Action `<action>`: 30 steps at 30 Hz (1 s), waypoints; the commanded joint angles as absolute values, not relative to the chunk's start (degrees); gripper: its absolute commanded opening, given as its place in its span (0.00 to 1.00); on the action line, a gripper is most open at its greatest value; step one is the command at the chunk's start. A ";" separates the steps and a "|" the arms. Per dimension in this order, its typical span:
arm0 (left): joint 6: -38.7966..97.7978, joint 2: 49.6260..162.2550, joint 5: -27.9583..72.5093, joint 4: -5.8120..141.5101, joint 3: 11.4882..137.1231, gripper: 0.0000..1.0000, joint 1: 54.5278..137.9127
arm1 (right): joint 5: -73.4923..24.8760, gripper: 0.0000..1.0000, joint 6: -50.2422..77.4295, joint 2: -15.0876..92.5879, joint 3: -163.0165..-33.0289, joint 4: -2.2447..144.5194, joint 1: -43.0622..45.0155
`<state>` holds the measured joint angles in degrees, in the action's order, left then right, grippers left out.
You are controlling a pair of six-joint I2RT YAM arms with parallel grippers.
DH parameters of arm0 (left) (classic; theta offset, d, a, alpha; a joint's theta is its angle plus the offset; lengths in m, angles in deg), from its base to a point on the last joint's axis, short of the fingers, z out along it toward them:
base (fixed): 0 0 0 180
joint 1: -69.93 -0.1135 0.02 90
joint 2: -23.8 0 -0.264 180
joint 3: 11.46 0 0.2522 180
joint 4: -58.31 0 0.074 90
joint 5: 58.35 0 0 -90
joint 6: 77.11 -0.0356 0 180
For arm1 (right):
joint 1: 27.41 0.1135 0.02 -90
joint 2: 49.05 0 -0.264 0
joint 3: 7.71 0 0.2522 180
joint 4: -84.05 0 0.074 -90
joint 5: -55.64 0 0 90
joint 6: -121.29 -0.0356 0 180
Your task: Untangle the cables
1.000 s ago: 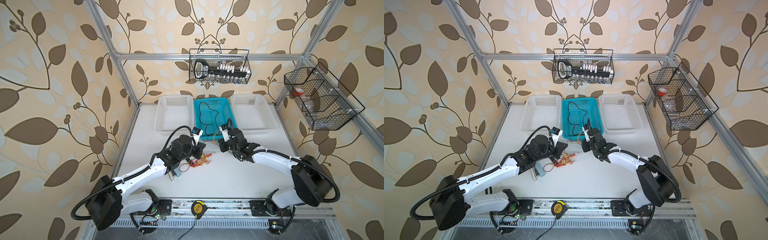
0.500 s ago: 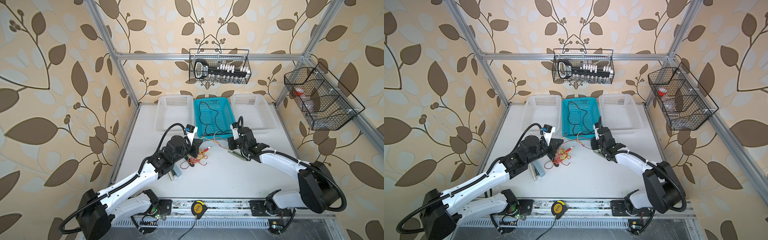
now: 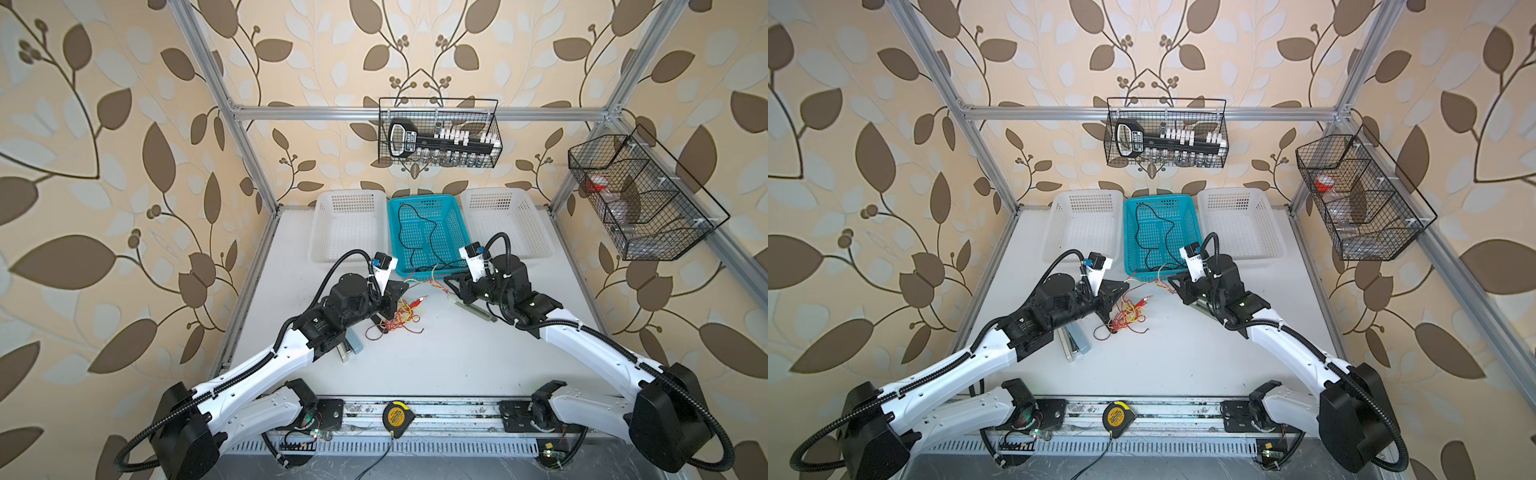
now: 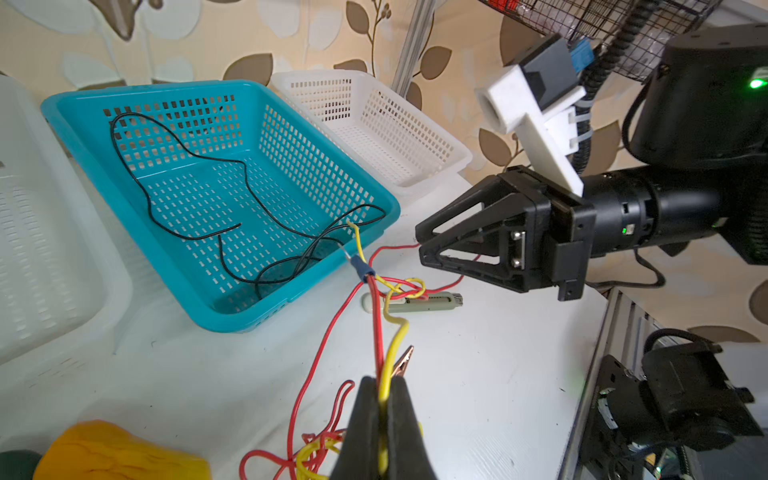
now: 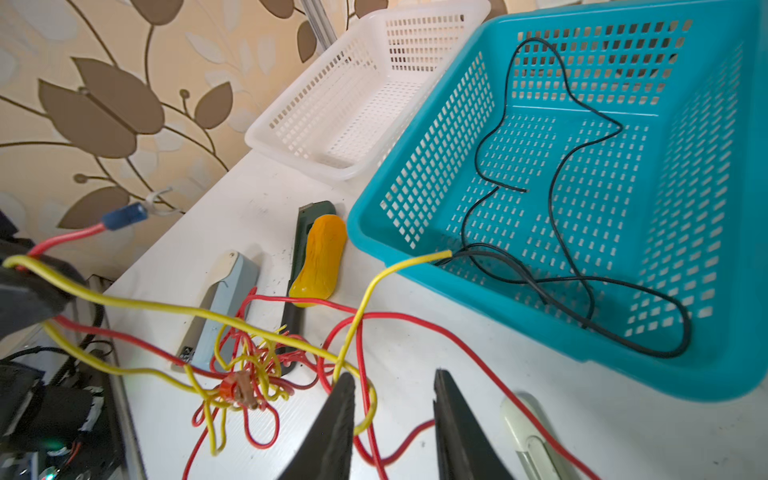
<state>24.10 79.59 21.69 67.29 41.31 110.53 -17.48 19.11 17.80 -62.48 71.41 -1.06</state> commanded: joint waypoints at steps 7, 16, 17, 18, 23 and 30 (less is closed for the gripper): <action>19.58 78.46 16.97 62.66 41.44 0.00 111.16 | -16.73 0.33 19.32 19.51 -65.03 70.25 1.65; 16.79 81.76 18.77 66.53 43.78 0.00 111.08 | -25.10 0.34 25.48 18.90 -71.11 63.58 6.17; 16.85 82.29 18.89 66.45 43.88 0.00 111.09 | -24.23 0.36 25.67 18.55 -71.26 63.96 6.17; 16.98 82.73 18.88 66.08 44.00 0.00 111.16 | -23.03 0.38 25.83 18.40 -71.34 64.35 6.23; 18.81 84.58 21.62 63.85 44.46 0.00 111.08 | -20.31 0.38 25.75 18.70 -70.99 65.31 7.37; 21.76 86.20 23.99 61.86 46.07 0.00 111.09 | -19.83 0.37 22.63 18.71 -65.02 68.28 10.67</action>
